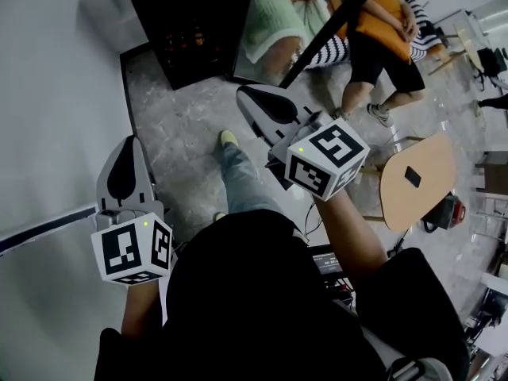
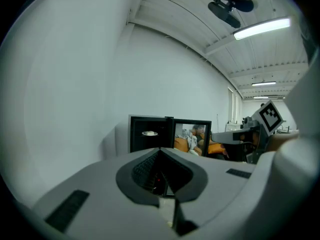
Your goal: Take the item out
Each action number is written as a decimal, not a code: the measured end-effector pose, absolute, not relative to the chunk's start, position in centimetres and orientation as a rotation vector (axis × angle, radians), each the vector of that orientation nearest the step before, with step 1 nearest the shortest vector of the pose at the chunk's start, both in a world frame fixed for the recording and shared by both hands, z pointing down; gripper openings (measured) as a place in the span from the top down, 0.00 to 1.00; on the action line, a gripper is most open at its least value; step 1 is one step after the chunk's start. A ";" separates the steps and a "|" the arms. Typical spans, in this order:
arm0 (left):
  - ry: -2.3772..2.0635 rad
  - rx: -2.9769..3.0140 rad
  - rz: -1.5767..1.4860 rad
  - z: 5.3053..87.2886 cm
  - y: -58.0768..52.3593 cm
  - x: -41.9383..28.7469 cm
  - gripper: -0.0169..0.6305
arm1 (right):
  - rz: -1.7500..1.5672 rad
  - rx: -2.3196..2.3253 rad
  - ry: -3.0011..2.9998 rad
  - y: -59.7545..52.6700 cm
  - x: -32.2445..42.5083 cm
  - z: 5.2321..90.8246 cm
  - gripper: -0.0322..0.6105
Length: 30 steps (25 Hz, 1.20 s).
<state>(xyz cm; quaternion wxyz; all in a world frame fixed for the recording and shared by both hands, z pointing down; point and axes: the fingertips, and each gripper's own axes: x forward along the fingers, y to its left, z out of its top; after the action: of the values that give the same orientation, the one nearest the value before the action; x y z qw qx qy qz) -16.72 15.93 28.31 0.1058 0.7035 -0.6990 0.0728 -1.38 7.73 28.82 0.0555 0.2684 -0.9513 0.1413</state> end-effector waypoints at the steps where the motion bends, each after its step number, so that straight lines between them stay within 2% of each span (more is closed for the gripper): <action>1: -2.056 2.076 0.206 28.5 14.7 -16.4 0.96 | 0.426 0.814 -2.883 6.6 -1.1 29.0 0.94; 19: -2.022 2.081 0.231 28.5 -8.3 -14.7 0.96 | 0.495 0.829 -2.897 -16.0 1.0 29.1 0.94; 30: -2.073 2.055 0.253 28.0 -15.0 -14.1 0.96 | 0.611 0.771 -2.909 -23.1 -0.2 31.0 0.94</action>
<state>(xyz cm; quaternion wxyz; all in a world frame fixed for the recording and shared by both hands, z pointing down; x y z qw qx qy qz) -14.13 -14.97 28.00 0.1054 0.6975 -0.7036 0.0857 -0.16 -23.07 31.02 0.0356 0.2509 -0.9467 0.1988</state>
